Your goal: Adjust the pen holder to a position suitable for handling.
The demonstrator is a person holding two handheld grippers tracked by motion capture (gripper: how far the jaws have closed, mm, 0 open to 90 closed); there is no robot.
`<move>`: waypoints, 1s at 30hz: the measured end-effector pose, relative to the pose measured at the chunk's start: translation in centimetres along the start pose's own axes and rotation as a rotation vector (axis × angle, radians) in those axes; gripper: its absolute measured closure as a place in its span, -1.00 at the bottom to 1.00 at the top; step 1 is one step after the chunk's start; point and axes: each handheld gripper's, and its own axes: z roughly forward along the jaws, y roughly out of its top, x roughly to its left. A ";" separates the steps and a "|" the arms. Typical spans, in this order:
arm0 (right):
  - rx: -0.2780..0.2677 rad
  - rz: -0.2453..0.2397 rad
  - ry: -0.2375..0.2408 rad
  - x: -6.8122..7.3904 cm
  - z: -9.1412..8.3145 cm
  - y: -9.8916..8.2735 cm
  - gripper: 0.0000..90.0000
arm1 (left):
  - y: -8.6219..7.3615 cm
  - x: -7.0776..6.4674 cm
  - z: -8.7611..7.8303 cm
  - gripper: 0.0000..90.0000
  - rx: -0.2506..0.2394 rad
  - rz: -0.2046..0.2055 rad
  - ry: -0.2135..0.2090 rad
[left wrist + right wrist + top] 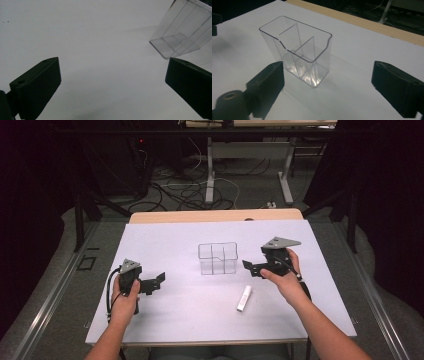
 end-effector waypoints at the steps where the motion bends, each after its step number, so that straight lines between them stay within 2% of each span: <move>1: -0.012 0.021 -0.011 -0.2 -0.4 -0.4 -0.84 | 0.0 0.0 0.0 -1.00 0.001 0.000 -0.002; 5: -0.033 0.108 -0.062 -1.3 -2.0 -2.1 -1.00 | 0.0 -0.3 0.1 -1.00 0.005 -0.012 -0.009; 7: -0.041 0.126 -0.074 -1.6 -2.3 -2.5 -1.00 | 0.0 -0.4 0.1 -1.00 0.002 -0.012 -0.012; 10: -0.066 0.205 -0.123 -2.5 -3.4 -4.3 -1.00 | 0.0 -0.7 0.2 -1.00 0.006 -0.007 -0.016; 13: -0.076 0.271 -0.136 -3.0 -3.9 -5.4 -1.00 | 0.1 -1.0 0.2 -1.00 0.000 -0.010 -0.024; 15: -0.087 0.285 -0.159 -3.4 -4.0 -6.1 -1.00 | 0.2 -1.2 0.2 -1.00 -0.001 -0.010 -0.015; 17: -0.086 0.275 -0.178 -3.7 -4.0 -6.4 -1.00 | 0.2 -1.3 0.3 -1.00 -0.005 -0.013 -0.019; 18: -0.080 0.257 -0.221 -4.2 -4.0 -6.7 -1.00 | 0.3 -1.6 0.3 -1.00 -0.010 -0.013 -0.017; 19: -0.084 0.255 -0.232 -4.5 -4.0 -6.8 -1.00 | 0.3 -1.6 0.3 -1.00 -0.010 -0.013 -0.017; 25: -0.112 0.268 -0.263 -5.3 -4.2 -7.1 -0.92 | 0.4 -2.9 0.7 -1.00 -0.001 0.043 -0.030; 29: -0.108 0.273 -0.275 -5.4 -4.0 -7.2 -0.90 | 0.5 -3.7 0.7 -1.00 -0.003 0.052 -0.050; 30: -0.112 0.272 -0.271 -5.4 -4.0 -7.2 -0.84 | 0.5 -3.8 0.7 -1.00 -0.006 0.055 -0.052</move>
